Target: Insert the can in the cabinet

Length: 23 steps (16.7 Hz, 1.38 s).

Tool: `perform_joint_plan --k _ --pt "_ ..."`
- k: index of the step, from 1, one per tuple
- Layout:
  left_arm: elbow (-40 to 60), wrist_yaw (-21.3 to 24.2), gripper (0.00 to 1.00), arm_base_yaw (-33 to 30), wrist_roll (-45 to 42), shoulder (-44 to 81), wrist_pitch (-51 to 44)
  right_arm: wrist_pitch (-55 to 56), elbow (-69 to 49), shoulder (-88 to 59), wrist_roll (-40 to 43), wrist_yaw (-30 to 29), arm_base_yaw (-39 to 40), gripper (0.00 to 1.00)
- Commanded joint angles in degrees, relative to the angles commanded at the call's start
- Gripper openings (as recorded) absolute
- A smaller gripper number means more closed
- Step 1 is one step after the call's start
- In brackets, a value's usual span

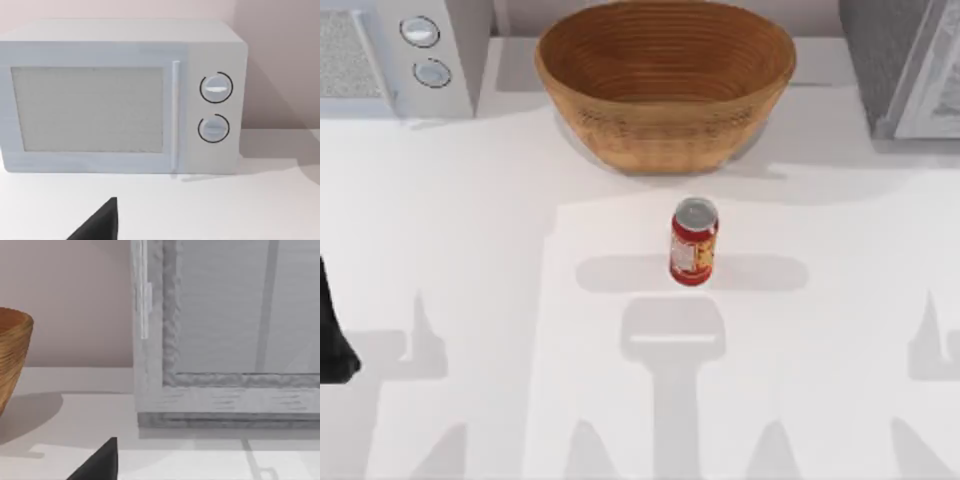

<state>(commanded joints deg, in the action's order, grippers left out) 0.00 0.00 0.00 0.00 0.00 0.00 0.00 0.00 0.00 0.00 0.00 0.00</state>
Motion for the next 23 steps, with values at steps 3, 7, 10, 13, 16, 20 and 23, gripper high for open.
perform_joint_plan --k 3,7,10,13,16,20,23 --pt "0.0 0.0 1.00 0.0 0.0 0.0 0.0 0.4 -0.2 -0.5 -0.1 -0.2 0.3 1.00" --pt "0.0 0.0 1.00 0.0 0.0 0.0 0.0 5.8 -2.8 -8.0 -0.6 -3.5 4.2 1.00" --pt "0.0 0.0 1.00 0.0 0.0 0.0 0.0 13.5 -6.4 -18.9 -1.2 -8.3 9.4 1.00" --pt "0.0 0.0 1.00 0.0 0.0 0.0 0.0 23.4 -11.0 -33.2 -1.6 -14.7 15.9 1.00" --pt "0.0 0.0 1.00 0.0 0.0 0.0 0.0 34.7 -16.3 -50.0 -2.0 -21.9 23.1 1.00" --pt "0.0 0.0 1.00 0.0 0.0 0.0 0.0 50.9 -24.0 -74.2 -2.2 -32.2 33.0 1.00" --pt "0.0 0.0 1.00 0.0 0.0 0.0 0.0 62.9 -29.8 -92.2 -2.1 -39.7 40.1 1.00"
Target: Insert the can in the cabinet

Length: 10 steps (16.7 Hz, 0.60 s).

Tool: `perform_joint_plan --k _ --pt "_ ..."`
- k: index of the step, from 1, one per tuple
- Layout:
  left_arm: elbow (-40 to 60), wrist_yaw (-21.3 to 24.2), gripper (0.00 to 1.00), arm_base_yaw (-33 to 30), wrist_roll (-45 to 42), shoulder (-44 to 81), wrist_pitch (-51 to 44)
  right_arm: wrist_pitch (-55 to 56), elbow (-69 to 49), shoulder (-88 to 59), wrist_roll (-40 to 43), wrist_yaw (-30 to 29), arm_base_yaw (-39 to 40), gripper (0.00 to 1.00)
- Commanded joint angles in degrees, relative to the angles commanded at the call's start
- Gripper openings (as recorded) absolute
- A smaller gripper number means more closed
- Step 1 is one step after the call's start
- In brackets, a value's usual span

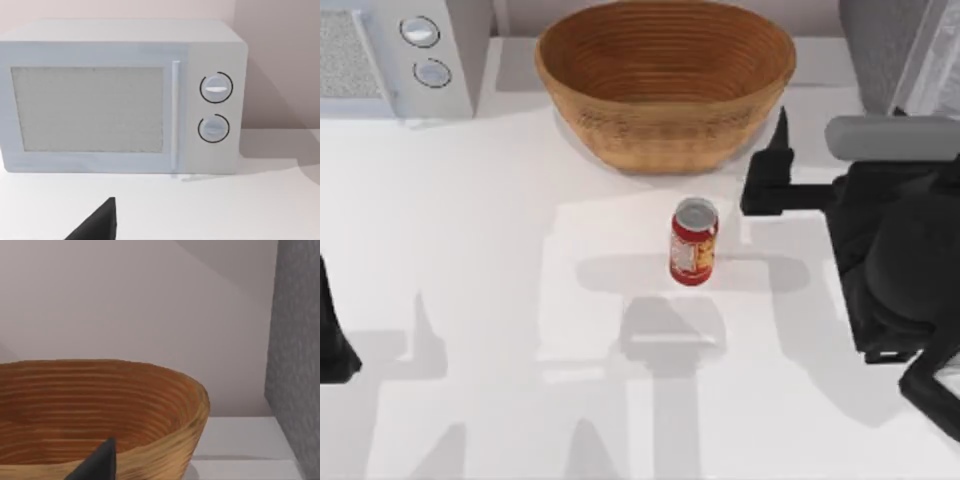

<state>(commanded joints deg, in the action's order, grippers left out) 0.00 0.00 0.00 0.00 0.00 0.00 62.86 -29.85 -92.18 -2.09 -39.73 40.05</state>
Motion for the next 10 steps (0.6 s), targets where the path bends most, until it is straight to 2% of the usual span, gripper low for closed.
perform_joint_plan --k 5,10 --pt "0.0 0.0 1.00 0.0 0.0 0.0 0.0 17.6 -8.7 -26.5 0.5 -10.9 9.8 1.00" --pt "0.0 0.0 1.00 0.0 0.0 0.0 0.0 29.5 -14.7 -44.8 1.1 -18.1 16.0 1.00"
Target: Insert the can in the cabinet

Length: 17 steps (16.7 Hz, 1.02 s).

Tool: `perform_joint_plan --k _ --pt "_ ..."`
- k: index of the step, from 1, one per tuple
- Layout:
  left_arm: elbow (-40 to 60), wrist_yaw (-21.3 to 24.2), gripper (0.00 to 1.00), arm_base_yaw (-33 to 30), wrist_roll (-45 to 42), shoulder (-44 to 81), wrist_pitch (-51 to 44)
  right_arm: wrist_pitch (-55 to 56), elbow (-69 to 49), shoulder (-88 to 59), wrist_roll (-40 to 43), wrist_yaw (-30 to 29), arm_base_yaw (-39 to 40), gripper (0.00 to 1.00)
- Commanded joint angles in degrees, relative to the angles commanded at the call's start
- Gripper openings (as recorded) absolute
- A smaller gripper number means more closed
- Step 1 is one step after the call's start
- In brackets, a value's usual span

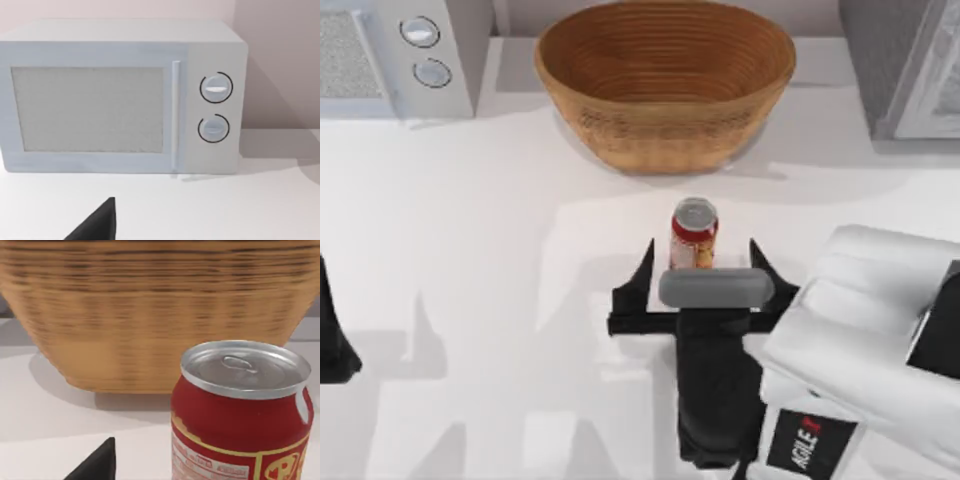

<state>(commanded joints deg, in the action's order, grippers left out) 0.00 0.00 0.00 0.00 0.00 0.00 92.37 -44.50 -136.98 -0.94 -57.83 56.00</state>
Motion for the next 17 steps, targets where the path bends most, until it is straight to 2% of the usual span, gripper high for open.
perform_joint_plan --k 4,10,17 --pt "0.0 0.0 1.00 0.0 0.0 0.0 0.0 3.3 -1.7 -5.2 0.3 -2.0 1.6 1.00" --pt "0.0 0.0 1.00 0.0 0.0 0.0 0.0 3.1 -1.7 -5.2 0.3 -1.7 1.2 1.00" --pt "0.0 0.0 1.00 0.0 0.0 0.0 0.0 -3.2 -9.9 -6.7 0.4 5.6 -6.0 1.00"
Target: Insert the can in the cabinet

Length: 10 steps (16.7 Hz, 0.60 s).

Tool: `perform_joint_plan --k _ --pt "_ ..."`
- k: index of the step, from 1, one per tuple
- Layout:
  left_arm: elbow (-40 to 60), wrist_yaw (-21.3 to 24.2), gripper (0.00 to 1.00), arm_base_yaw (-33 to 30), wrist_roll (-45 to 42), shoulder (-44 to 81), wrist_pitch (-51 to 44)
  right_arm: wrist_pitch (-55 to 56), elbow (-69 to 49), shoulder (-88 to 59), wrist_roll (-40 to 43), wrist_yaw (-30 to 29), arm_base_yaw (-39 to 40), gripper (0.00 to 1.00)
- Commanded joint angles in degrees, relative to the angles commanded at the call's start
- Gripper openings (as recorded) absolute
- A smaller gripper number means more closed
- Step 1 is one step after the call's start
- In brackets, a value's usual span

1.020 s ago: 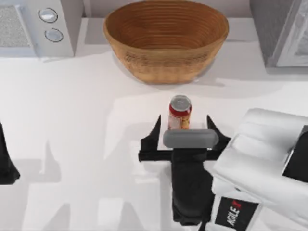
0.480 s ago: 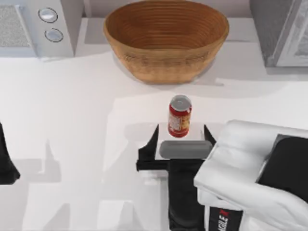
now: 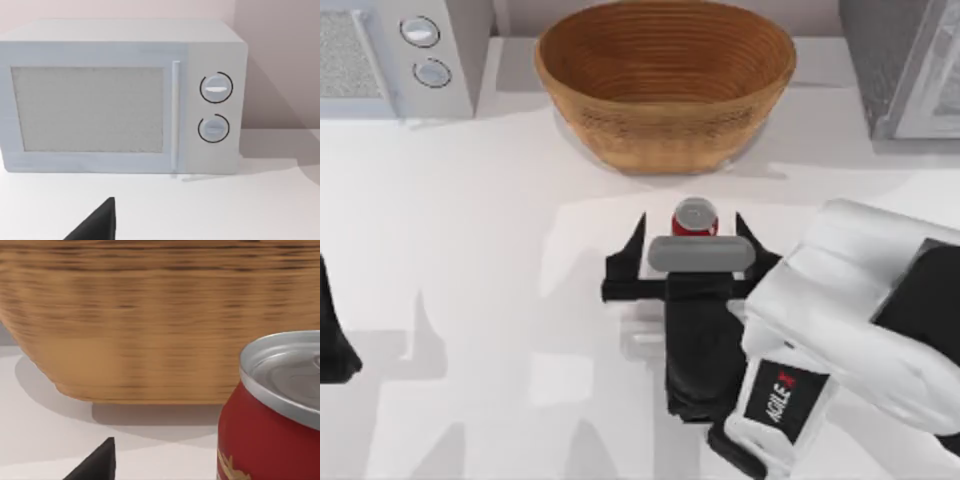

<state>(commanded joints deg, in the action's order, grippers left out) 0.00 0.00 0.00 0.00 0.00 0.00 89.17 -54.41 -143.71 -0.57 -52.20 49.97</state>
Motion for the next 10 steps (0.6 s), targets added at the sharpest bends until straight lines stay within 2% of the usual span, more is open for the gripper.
perform_joint_plan --k 4,10 --pt "0.0 0.0 1.00 0.0 0.0 0.0 0.0 -0.3 -0.4 -0.1 0.0 0.4 -0.4 1.00" --pt "0.0 0.0 1.00 0.0 0.0 0.0 0.0 -0.3 -0.4 -0.1 0.0 0.4 -0.4 0.55"
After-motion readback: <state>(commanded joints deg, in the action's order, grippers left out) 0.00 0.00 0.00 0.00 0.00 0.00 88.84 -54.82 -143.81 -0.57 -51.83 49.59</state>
